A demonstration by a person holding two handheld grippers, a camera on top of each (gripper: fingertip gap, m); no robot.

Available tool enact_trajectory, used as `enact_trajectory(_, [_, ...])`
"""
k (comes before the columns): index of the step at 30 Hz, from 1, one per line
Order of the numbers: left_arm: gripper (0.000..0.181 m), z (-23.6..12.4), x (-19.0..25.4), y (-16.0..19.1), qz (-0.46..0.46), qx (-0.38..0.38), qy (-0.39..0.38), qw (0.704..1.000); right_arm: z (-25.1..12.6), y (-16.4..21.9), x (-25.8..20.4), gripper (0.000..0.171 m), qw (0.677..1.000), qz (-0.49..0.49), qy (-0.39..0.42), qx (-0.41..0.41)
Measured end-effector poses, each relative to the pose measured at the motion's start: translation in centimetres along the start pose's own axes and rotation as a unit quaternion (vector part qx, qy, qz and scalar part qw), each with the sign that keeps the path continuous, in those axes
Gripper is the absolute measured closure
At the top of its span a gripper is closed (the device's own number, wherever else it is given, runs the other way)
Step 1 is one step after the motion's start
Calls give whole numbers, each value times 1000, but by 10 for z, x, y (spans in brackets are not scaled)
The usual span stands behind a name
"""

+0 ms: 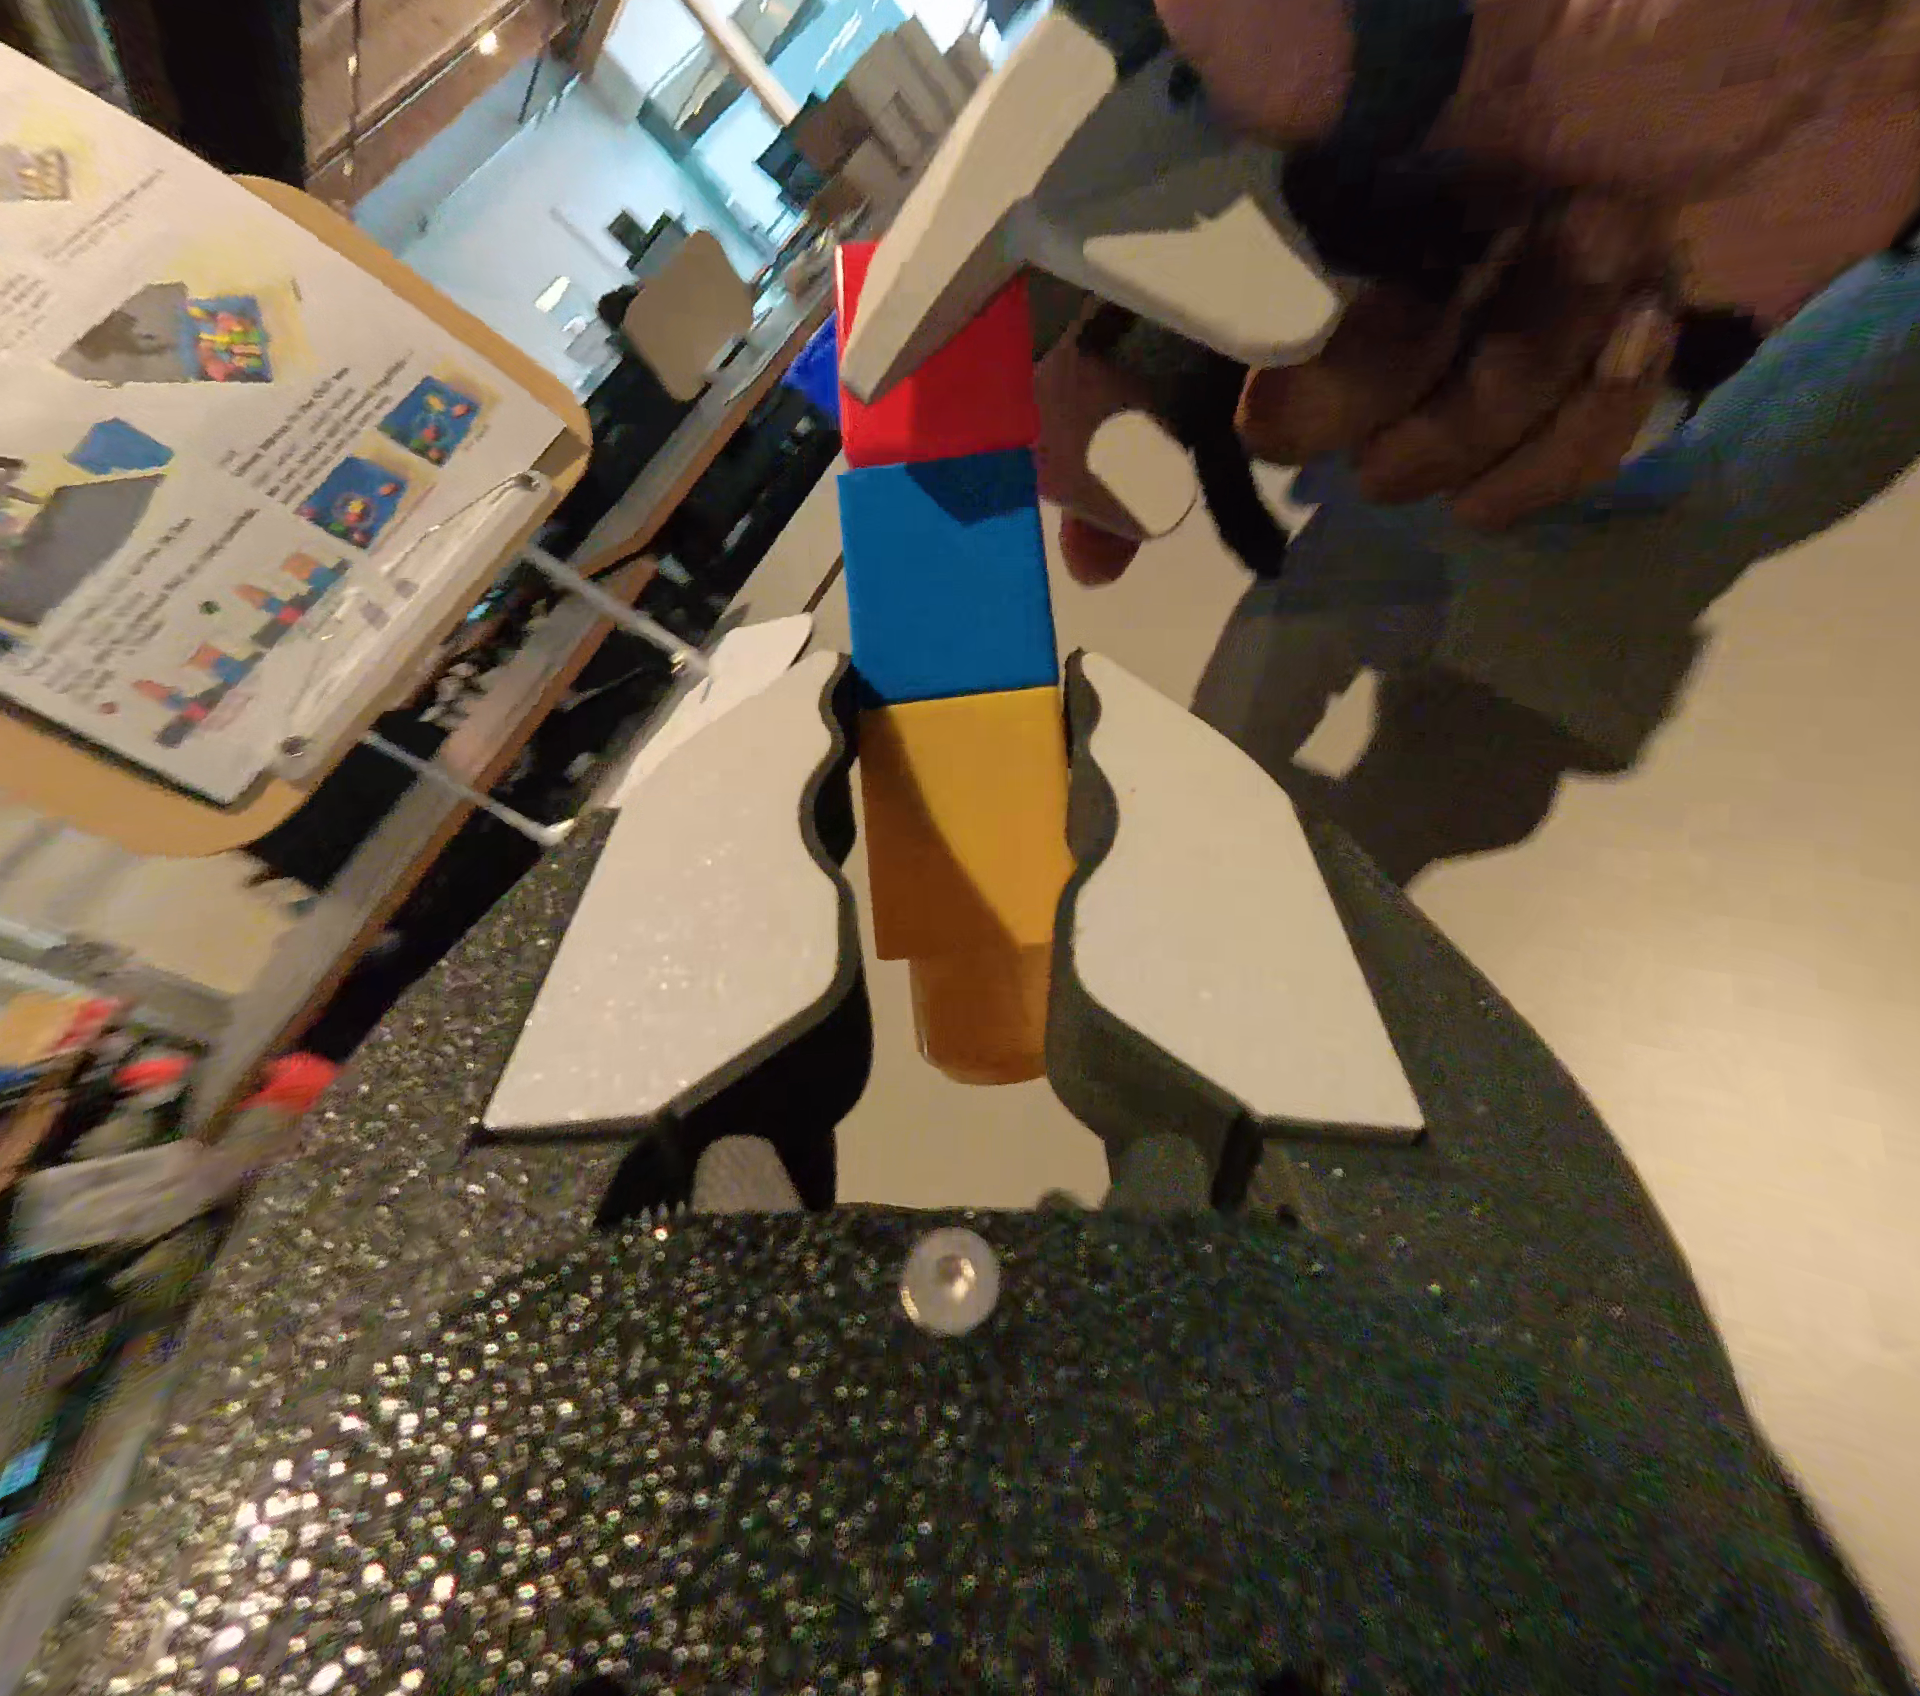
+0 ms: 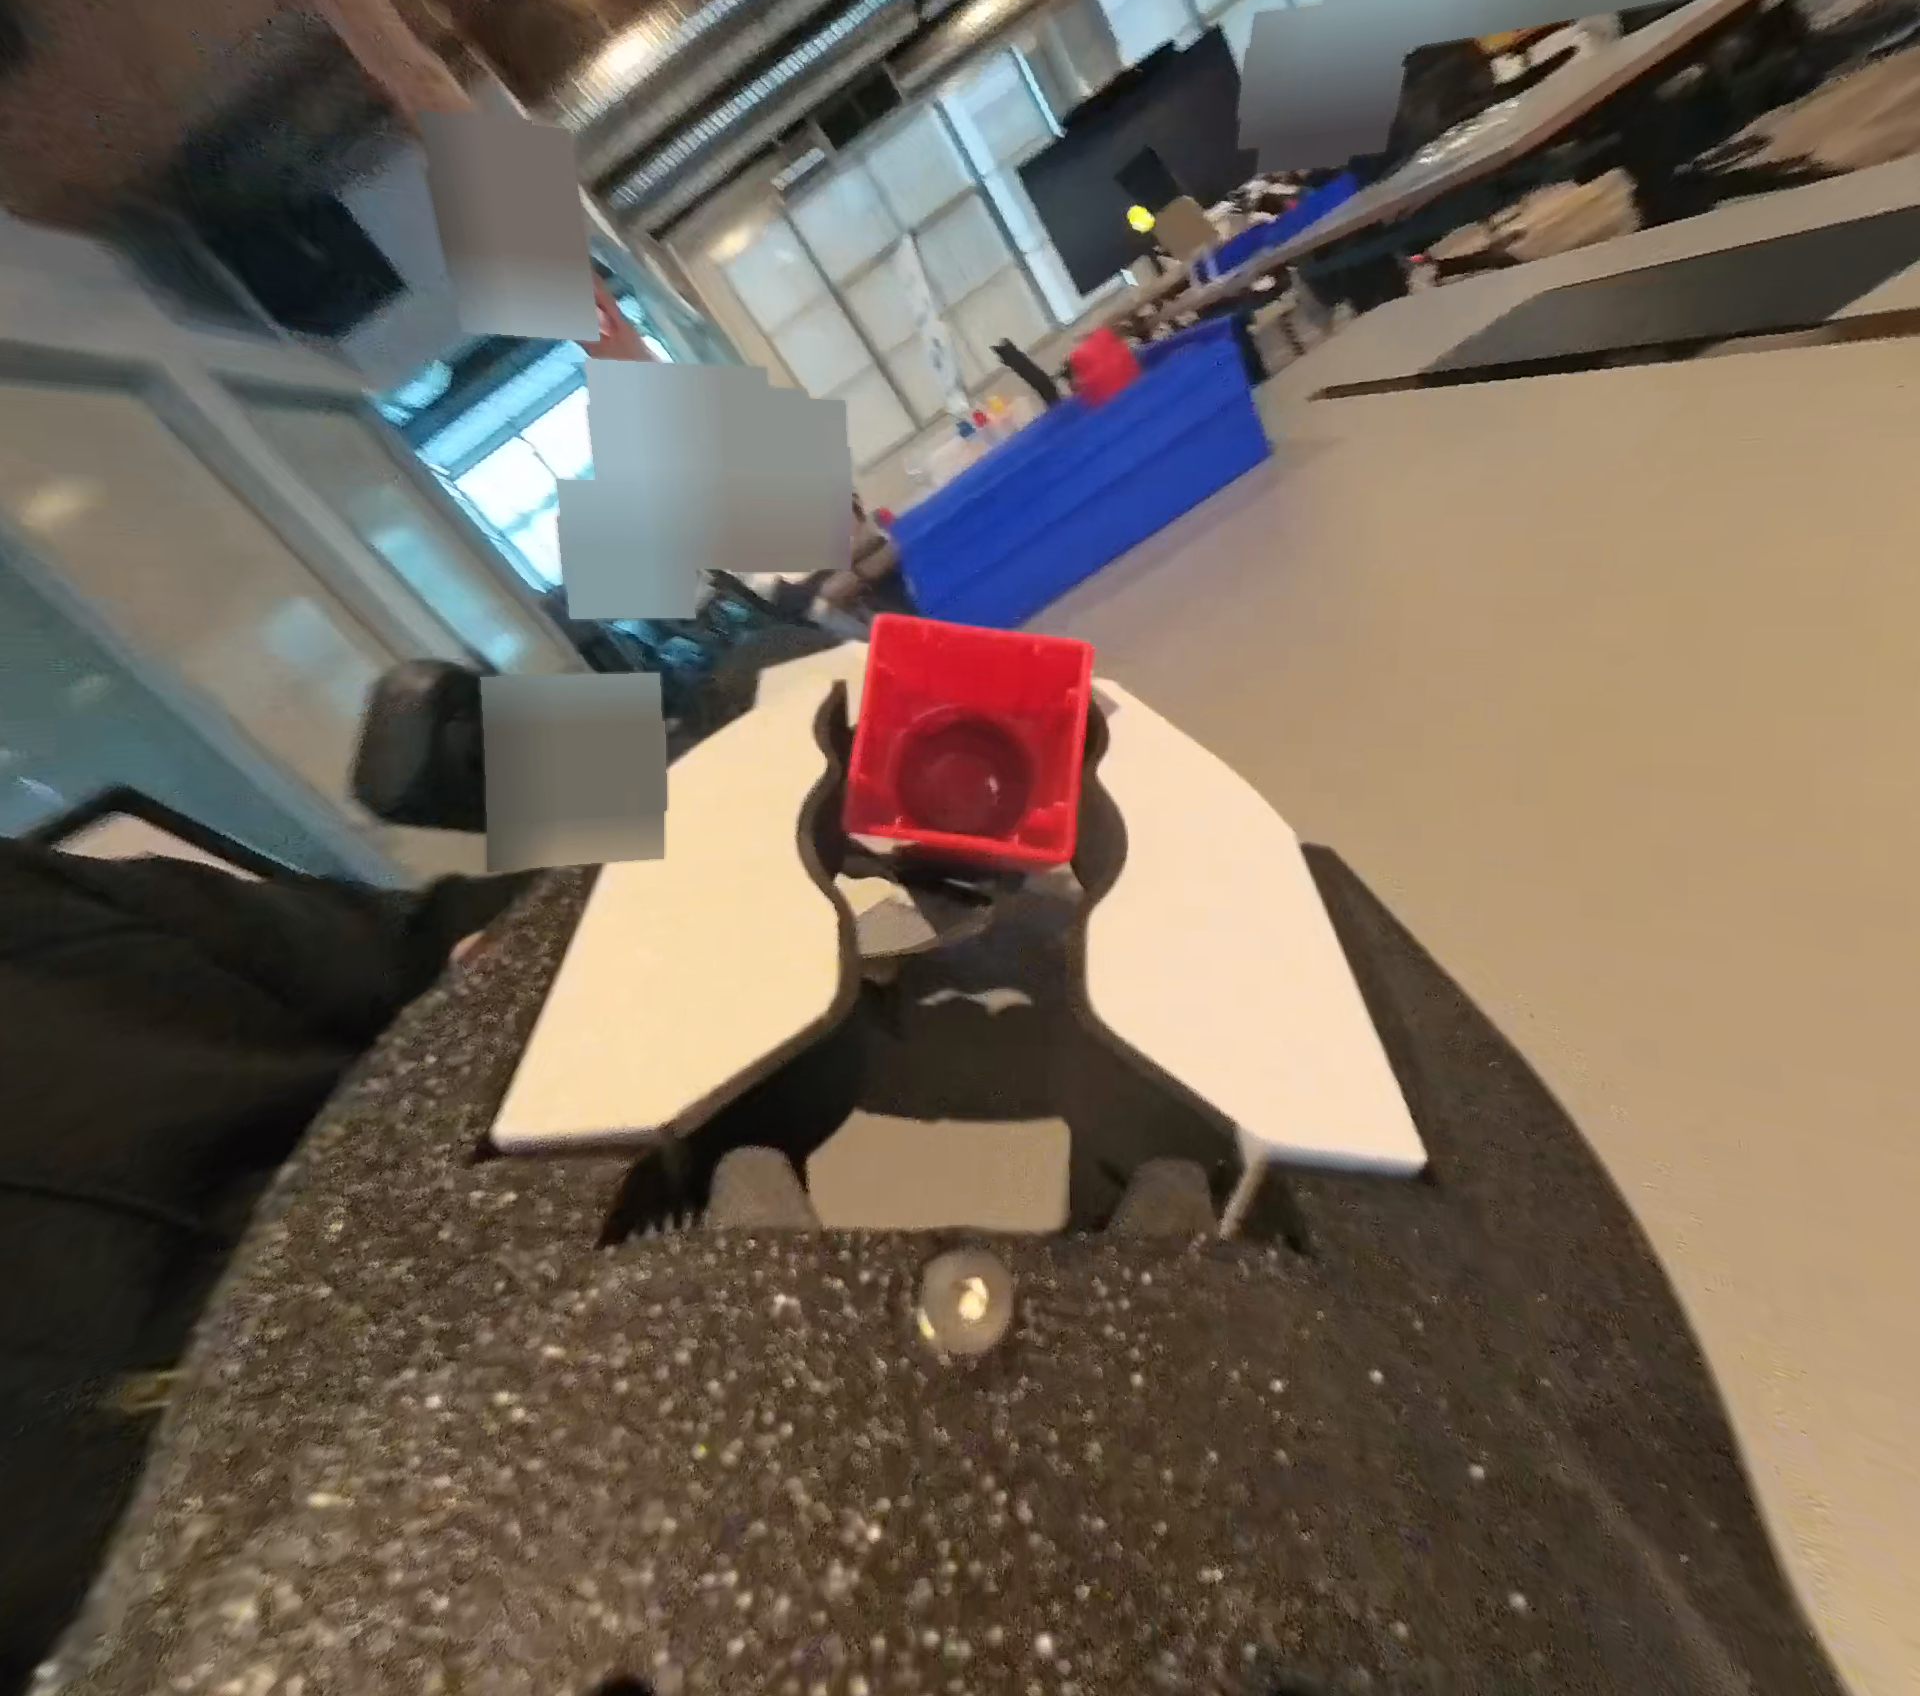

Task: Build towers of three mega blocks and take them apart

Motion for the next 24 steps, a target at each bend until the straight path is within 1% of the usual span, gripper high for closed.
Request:
enact_trajectory(2, [144,-4,-4,-4,-43,39,31,998,-1,-2,-1,131,999,30,-33,14])
enact_trajectory(4, [144,-5,-7,-3,-77,45,49,995,-1,-3,-2,131,999,18,-28,17])
enact_trajectory(6, [144,-3,-8,-1,-97,43,58,993,-2,-6,-9,131,999,-49,9,15])
enact_trajectory(8, [145,-1,-11,3,-119,30,56,991,-8,-15,-21,131,986,-149,69,36])
enact_trajectory(10, [144,1,-19,15,-135,-4,39,990,-24,-31,-36,131,961,-239,119,76])
enact_trajectory(11, [145,1,-23,20,-141,-11,31,989,-35,-40,-42,130,942,-280,155,99])
enact_trajectory(12, [145,1,-27,24,-147,-16,26,989,-49,-50,-45,130,918,-315,206,122])
enact_trajectory(14, [145,-2,-33,30,-150,-18,22,988,-86,-70,-41,130,864,-345,332,158])
enact_trajectory(15, [145,-3,-35,32,-151,-18,19,988,-107,-78,-33,130,830,-344,409,161])
enact_trajectory(17, [145,-4,-37,33,-154,-20,17,988,-151,-87,-10,130,755,-309,563,134])
enact_trajectory(18, [145,-4,-37,33,-153,-20,17,988,-170,-87,2,130,731,-282,611,114])
enact_trajectory(19, [145,-3,-36,32,-151,-20,18,988,-184,-84,15,130,724,-249,637,86])
enact_trajectory(20, [145,-2,-34,31,-147,-20,21,989,-195,-79,29,128,727,-211,651,56])
enact_trajectory(21, [145,-1,-32,30,-143,-22,25,989,-202,-74,42,119,734,-178,655,28])
enact_trajectory(22, [145,0,-30,30,-138,-25,28,990,-207,-70,53,113,738,-153,657,5])
enact_trajectory(24, [145,2,-26,29,-129,-29,33,991,-213,-65,64,106,740,-133,660,-12])
Point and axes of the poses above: each gripper's, where its closed fingertips meet, z out along the fingers, y out of its underside, x = y × z across the jaws, the point moved 7 cm from there along -z, back along the fingers, and after that the axes turned 7 degrees about -x, right-handed, at the moved point
